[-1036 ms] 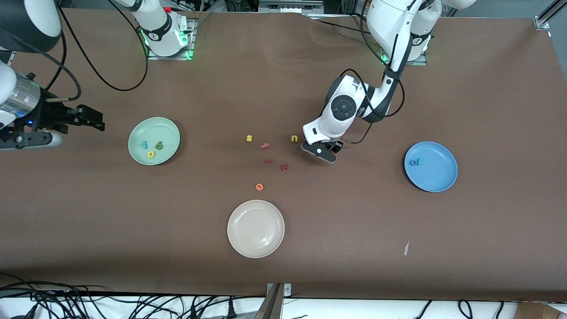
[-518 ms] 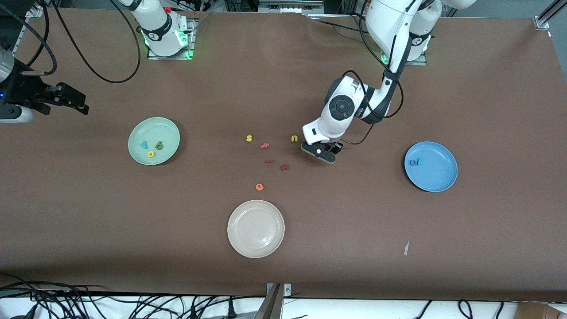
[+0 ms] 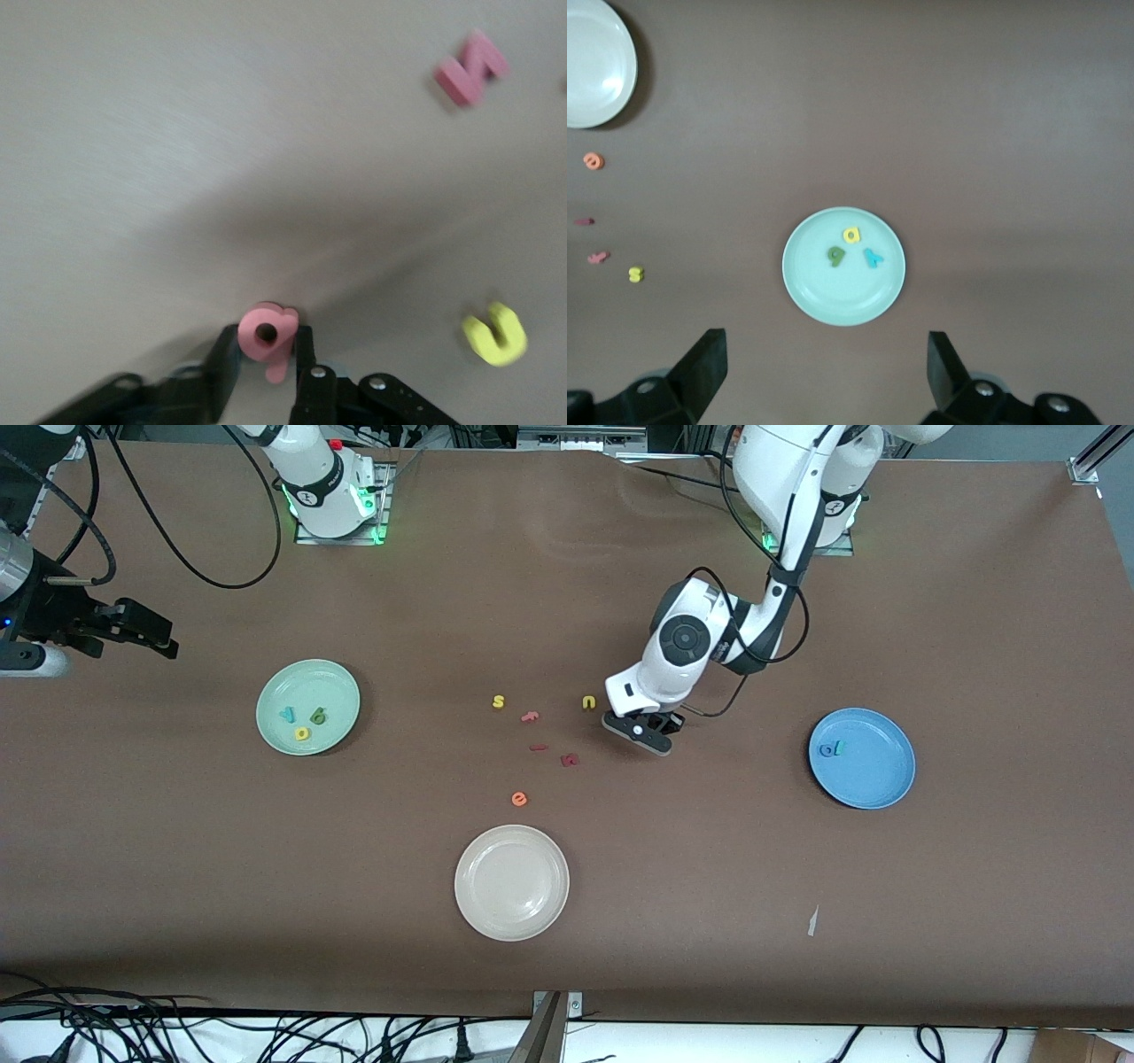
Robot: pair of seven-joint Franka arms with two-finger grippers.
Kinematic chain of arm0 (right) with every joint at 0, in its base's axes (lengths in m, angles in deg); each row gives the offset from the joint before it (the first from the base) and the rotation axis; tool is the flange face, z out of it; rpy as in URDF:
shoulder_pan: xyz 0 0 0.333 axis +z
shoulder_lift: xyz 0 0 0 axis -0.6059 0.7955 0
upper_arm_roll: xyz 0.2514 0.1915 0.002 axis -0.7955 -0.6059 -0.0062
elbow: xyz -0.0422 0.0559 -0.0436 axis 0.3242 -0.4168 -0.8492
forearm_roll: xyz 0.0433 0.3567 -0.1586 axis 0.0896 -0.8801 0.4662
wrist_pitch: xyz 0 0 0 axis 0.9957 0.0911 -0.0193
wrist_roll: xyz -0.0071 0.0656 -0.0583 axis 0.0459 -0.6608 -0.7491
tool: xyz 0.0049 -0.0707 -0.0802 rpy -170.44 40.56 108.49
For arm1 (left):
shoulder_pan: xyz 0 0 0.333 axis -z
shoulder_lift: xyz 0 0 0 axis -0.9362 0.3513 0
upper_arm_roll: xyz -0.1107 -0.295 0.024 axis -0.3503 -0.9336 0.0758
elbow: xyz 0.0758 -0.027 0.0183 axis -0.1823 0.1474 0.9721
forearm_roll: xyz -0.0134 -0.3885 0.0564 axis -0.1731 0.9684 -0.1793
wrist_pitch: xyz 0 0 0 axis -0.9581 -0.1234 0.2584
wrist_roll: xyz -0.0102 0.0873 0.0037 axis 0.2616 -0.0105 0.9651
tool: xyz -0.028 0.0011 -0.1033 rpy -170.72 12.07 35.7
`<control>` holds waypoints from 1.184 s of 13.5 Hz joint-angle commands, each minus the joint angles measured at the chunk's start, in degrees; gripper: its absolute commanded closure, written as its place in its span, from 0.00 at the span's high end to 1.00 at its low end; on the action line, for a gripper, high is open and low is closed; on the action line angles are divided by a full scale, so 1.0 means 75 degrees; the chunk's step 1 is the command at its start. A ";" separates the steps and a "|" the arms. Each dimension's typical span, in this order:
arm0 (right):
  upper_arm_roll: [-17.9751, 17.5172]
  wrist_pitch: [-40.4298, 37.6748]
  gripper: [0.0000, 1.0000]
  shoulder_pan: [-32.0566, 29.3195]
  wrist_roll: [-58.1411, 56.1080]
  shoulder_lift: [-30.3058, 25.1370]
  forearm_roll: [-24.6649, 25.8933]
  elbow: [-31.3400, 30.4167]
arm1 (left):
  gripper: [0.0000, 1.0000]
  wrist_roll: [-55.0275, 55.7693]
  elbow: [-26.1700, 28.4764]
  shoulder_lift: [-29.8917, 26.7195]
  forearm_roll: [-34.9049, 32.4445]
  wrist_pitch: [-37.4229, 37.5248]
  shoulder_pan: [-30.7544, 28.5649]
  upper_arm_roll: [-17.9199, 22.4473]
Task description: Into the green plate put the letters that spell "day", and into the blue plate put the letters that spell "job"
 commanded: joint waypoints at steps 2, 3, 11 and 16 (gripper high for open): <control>-0.0209 0.0233 1.00 -0.0150 0.0075 -0.0268 0.0014 -0.0318 | 0.16 -0.0364 0.0288 -0.1224 -0.0460 0.0787 -0.1528 -0.0034; -0.0209 0.0209 1.00 -0.0150 0.0075 -0.0256 0.0026 -0.0294 | 0.16 -0.0749 0.0346 -0.1447 -0.0460 0.1057 -0.2020 -0.0034; -0.0455 0.0210 1.00 -0.0091 0.0169 -0.0244 0.0050 -0.0271 | 0.24 -0.4057 0.1378 -0.2117 -0.0938 0.1305 -0.4800 -0.0034; -0.0397 0.0186 1.00 -0.0091 0.0180 -0.0233 0.0003 -0.0271 | 1.00 -0.3952 0.1472 -0.2117 -0.0976 0.1294 -0.4825 -0.0046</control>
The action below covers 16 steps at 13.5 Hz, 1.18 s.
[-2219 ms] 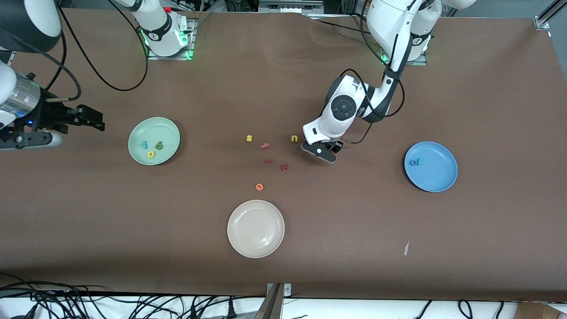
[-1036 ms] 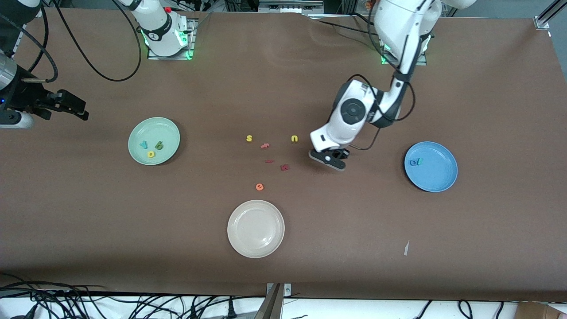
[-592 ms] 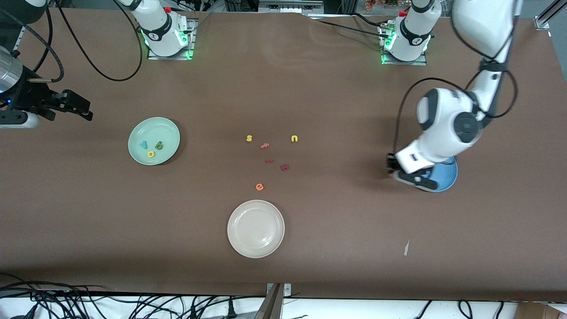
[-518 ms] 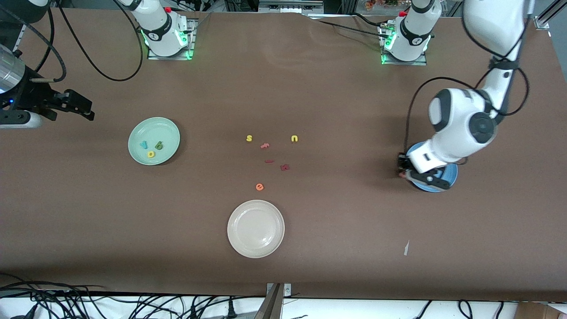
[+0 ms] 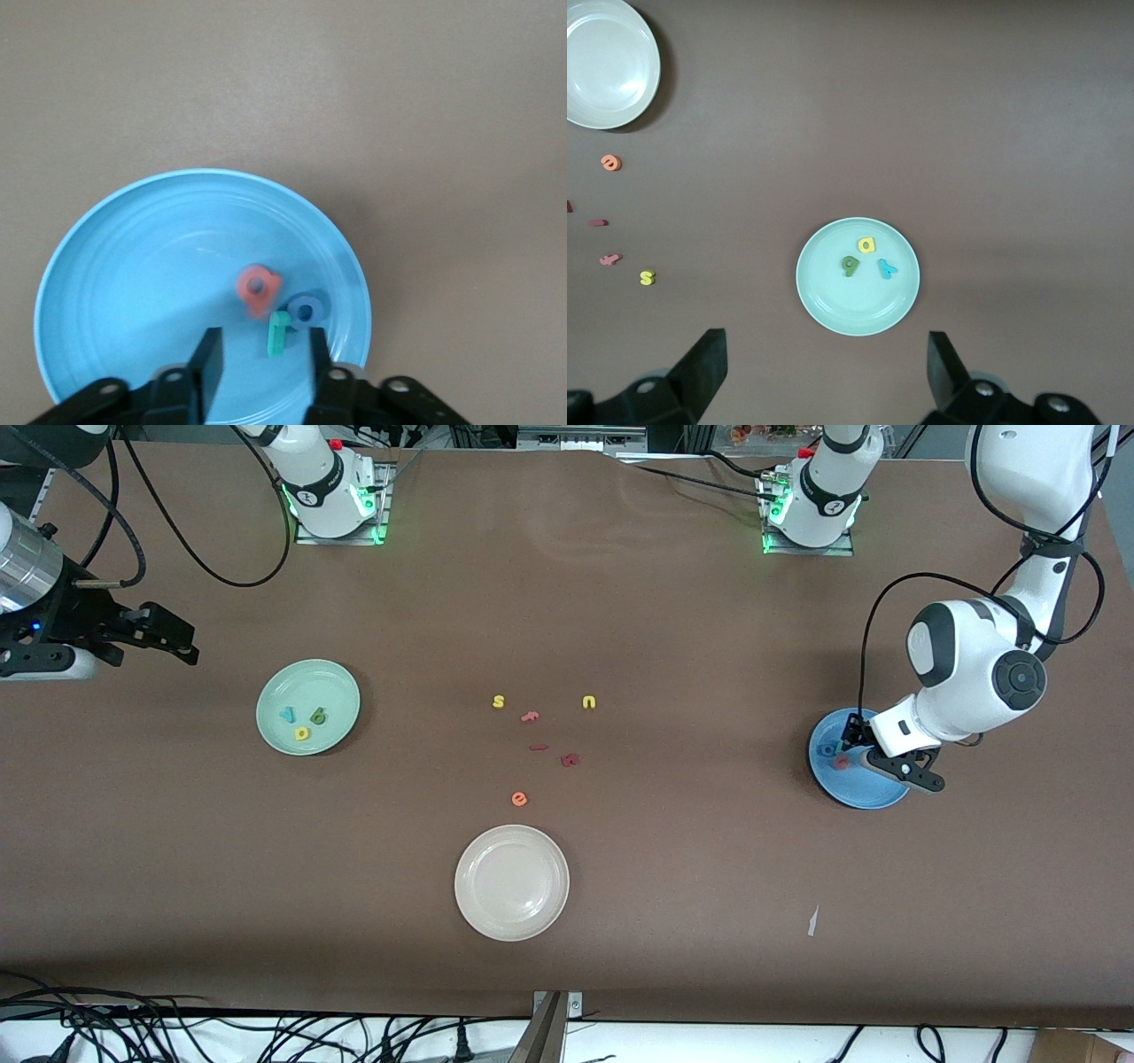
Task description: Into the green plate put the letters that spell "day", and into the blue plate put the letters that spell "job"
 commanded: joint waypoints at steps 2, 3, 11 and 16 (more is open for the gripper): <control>-0.0022 0.0031 1.00 -0.0080 0.0074 -0.0196 0.0003 -0.0194 | 1.00 0.0012 0.0235 -0.0268 -0.0235 -0.0033 -0.0052 -0.0068; -0.0010 0.0031 1.00 -0.0091 0.0074 -0.0184 0.0003 -0.0194 | 1.00 0.0000 0.0351 -0.0303 -0.0235 -0.0033 -0.0064 -0.0068; -0.0010 0.0031 1.00 -0.0091 0.0086 -0.0172 -0.0009 -0.0194 | 1.00 0.0059 0.0751 -0.3066 -0.0235 0.0761 -0.0415 -0.0103; -0.0010 0.0031 1.00 -0.0103 0.0016 -0.0172 0.0003 -0.0194 | 1.00 0.1450 -0.1634 -0.3398 -0.0736 0.4156 -0.0333 -0.0394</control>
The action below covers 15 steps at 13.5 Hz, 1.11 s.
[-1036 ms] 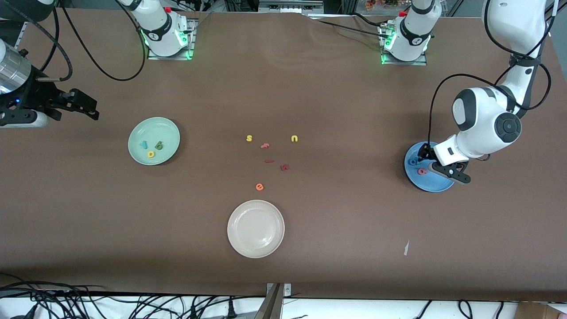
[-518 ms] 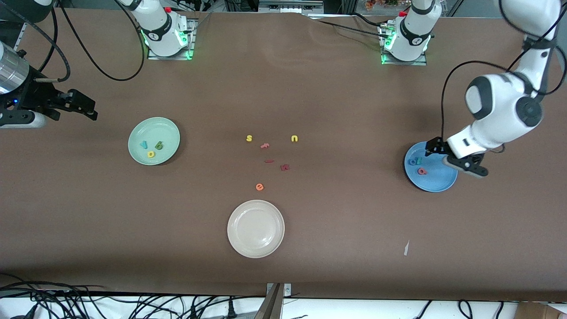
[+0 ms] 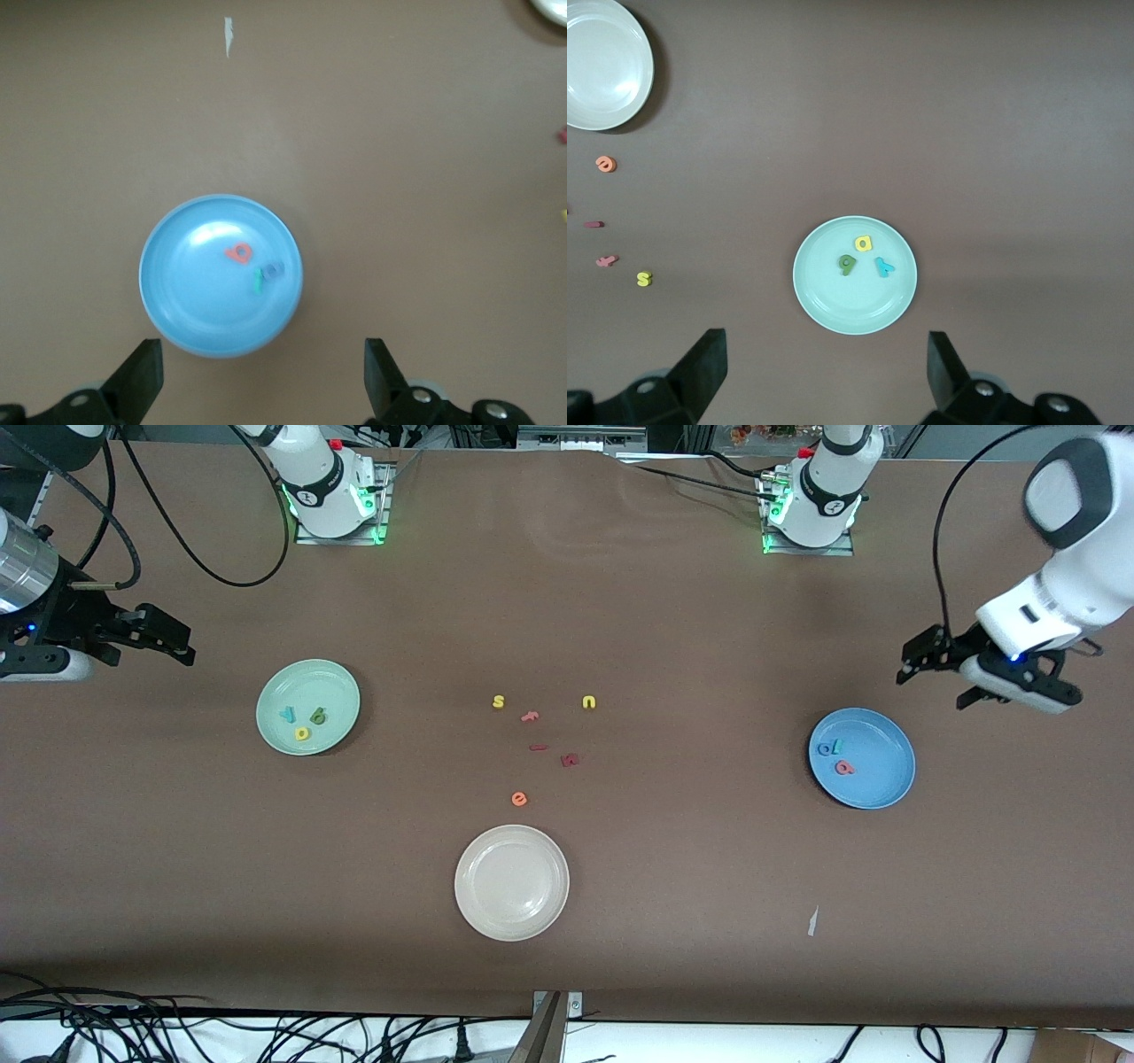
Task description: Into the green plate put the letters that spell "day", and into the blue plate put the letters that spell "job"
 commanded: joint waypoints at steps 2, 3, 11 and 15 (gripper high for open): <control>-0.0037 0.0032 1.00 -0.0057 -0.0064 -0.0126 0.0003 -0.0161 | 1.00 0.1508 -0.2064 0.0155 -0.0949 0.2419 0.0023 -0.0646; -0.0025 0.0032 1.00 -0.0069 -0.0065 -0.0125 0.0003 -0.0161 | 1.00 0.1837 -0.2463 0.0178 -0.1137 0.2925 0.0023 -0.0833; -0.0025 0.0032 1.00 -0.0069 -0.0065 -0.0125 0.0003 -0.0161 | 1.00 0.3388 -0.3522 0.0729 -0.1269 0.3856 -0.0036 -0.1187; -0.0025 0.0032 1.00 -0.0080 -0.0065 -0.0125 0.0003 -0.0161 | 1.00 0.3411 -0.3778 0.0916 -0.0940 0.3856 0.0035 -0.0765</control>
